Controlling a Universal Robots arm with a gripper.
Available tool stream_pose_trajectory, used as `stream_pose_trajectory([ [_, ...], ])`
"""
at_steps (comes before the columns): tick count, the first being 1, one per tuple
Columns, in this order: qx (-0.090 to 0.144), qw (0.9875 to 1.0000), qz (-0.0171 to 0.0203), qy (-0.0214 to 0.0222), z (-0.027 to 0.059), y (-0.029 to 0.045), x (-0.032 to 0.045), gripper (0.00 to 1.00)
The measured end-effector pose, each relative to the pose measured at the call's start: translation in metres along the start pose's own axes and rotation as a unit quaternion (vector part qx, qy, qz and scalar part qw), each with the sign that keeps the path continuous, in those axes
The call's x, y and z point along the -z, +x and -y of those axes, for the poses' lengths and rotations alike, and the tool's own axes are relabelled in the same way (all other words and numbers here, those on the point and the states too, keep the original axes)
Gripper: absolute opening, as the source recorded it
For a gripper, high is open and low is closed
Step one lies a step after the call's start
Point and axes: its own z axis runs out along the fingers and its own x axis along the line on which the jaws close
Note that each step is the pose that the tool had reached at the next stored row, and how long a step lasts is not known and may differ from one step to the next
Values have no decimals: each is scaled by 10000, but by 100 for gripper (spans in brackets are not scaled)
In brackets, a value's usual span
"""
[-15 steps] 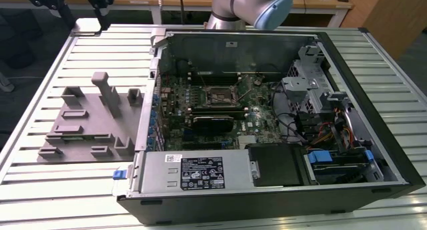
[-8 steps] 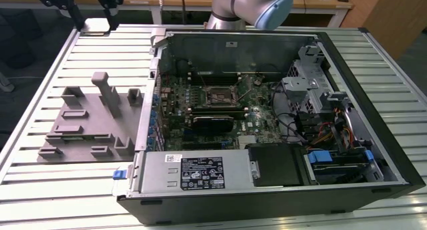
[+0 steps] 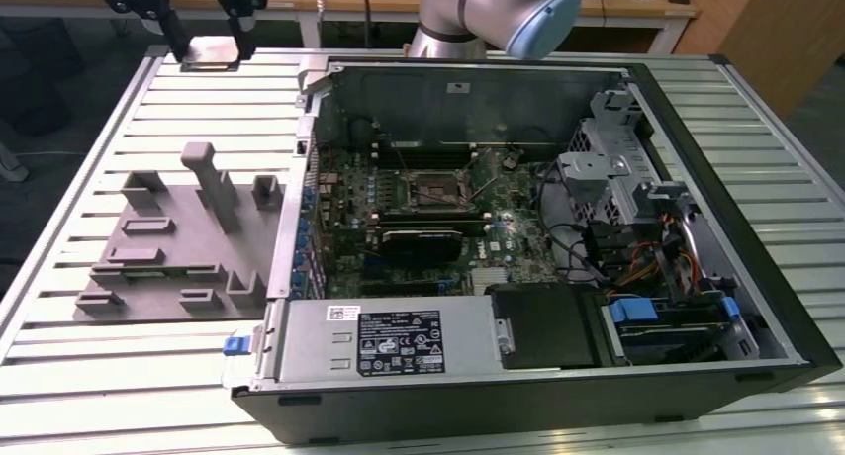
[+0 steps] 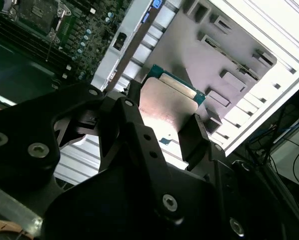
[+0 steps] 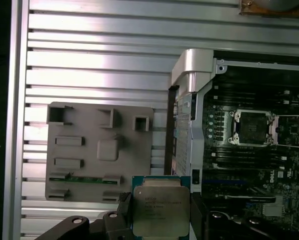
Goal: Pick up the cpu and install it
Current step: 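Pick up the cpu and move it towards the insertion slot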
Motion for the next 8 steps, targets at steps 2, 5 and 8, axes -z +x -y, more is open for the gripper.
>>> stream_pose_trajectory([
  [2,0,10000,0,0,1,-43,-1,55],
  [5,0,10000,0,0,2,-106,-3,55],
  [8,0,10000,0,0,2,-166,-6,55],
])
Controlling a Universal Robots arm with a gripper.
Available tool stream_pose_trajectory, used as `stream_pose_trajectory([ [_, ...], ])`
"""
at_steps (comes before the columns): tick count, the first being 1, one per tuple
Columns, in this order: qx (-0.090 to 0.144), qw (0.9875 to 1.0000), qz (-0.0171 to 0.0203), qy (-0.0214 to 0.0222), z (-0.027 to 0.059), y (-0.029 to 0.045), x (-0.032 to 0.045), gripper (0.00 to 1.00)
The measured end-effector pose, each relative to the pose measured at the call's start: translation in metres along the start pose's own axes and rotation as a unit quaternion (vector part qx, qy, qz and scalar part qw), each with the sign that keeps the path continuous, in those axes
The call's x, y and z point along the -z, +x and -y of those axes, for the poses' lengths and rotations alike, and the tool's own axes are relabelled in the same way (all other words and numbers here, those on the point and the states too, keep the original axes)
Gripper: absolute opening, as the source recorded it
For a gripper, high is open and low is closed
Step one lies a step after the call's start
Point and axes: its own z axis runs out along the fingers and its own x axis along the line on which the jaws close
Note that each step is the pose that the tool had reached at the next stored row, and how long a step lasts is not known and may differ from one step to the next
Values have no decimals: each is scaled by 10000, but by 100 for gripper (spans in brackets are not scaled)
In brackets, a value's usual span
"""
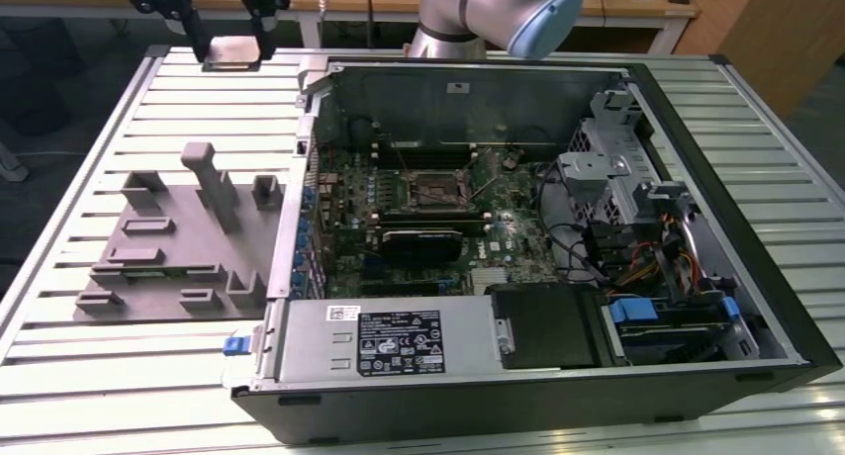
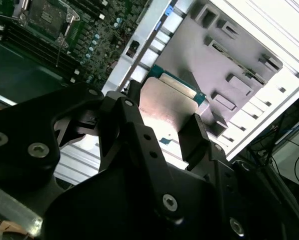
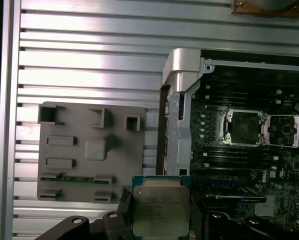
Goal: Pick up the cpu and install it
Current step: 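Pick up the cpu and move it towards the insertion slot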
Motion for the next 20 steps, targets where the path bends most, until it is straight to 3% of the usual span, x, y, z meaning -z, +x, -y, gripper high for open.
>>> stream_pose_trajectory([
  [20,0,10000,0,0,3,-388,-13,55],
])
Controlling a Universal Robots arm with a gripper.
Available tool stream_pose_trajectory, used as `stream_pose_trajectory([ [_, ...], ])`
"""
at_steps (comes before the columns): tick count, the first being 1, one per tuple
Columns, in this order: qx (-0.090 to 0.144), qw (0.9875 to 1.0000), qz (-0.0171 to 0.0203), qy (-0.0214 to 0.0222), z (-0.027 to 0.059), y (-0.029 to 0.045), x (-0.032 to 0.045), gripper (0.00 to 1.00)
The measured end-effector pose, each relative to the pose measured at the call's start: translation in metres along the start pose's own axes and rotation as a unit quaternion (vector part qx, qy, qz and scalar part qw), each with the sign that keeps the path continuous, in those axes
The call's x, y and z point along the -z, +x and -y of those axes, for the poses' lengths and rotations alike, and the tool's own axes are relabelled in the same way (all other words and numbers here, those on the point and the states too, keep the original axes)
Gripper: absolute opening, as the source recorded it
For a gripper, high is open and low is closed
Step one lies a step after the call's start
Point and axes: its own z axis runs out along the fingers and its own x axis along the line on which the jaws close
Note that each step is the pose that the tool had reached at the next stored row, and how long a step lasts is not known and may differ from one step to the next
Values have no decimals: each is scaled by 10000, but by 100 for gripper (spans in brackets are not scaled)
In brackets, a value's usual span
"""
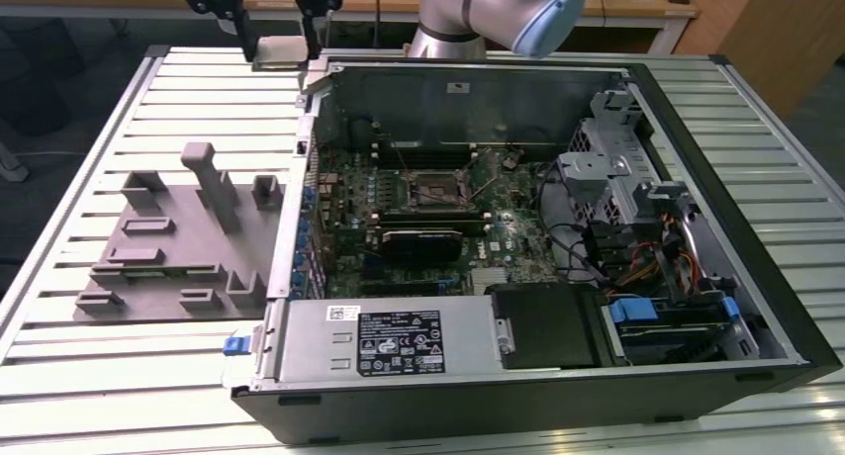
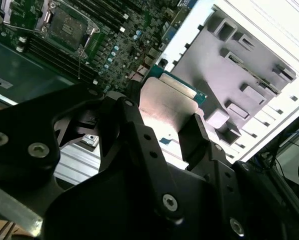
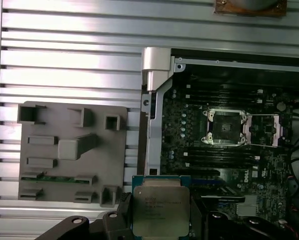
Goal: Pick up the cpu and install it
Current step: 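Pick up the cpu and move it towards the insertion slot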
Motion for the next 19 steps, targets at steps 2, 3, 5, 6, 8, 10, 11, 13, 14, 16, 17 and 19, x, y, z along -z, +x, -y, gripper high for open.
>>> stream_pose_trajectory([
  [2,0,10000,0,0,0,-37,-1,55],
  [3,0,10000,0,0,0,-55,-2,55],
  [5,0,10000,0,0,1,-94,-3,55],
  [6,-1,10000,0,0,2,-112,-4,55],
  [8,0,10000,0,0,2,-154,-5,55],
  [10,0,10000,0,0,3,-198,-6,55],
  [11,0,10000,0,0,4,-222,-7,55],
  [13,0,10000,0,0,4,-268,-9,55],
  [14,0,10000,0,0,5,-290,-10,55],
  [16,0,10000,0,0,6,-340,-11,55],
  [17,0,10000,0,0,6,-363,-12,55],
  [19,0,10000,0,0,7,-408,-13,55],
])
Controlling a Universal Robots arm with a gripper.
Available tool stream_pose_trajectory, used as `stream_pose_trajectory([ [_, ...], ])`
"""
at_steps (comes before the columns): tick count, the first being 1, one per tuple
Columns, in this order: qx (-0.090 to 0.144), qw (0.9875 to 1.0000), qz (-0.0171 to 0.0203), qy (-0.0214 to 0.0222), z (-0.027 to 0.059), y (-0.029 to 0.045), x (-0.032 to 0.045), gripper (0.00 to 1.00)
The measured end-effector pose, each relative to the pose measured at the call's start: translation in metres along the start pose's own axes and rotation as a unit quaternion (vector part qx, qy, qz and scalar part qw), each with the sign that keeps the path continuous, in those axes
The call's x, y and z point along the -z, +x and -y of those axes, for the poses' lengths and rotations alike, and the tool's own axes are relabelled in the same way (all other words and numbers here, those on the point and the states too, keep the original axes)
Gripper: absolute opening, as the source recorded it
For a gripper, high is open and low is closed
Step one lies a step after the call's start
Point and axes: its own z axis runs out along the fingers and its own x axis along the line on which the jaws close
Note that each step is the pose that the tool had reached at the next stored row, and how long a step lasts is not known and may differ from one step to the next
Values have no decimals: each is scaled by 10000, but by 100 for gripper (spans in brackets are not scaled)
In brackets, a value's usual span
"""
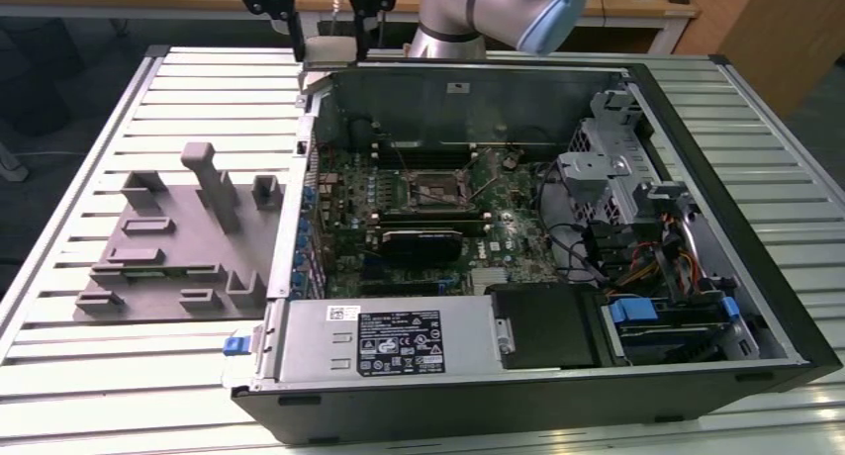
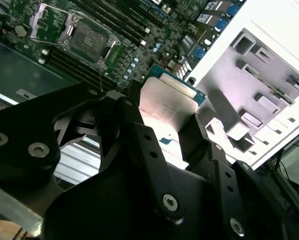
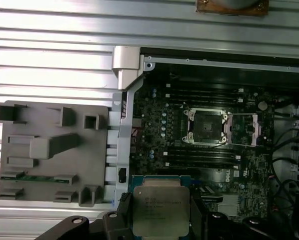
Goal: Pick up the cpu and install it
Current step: 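Pick up the cpu and move it towards the insertion slot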
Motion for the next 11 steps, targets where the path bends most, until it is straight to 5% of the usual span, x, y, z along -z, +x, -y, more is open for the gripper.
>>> stream_pose_trajectory([
  [11,-1,10000,0,0,3,-254,-9,55],
])
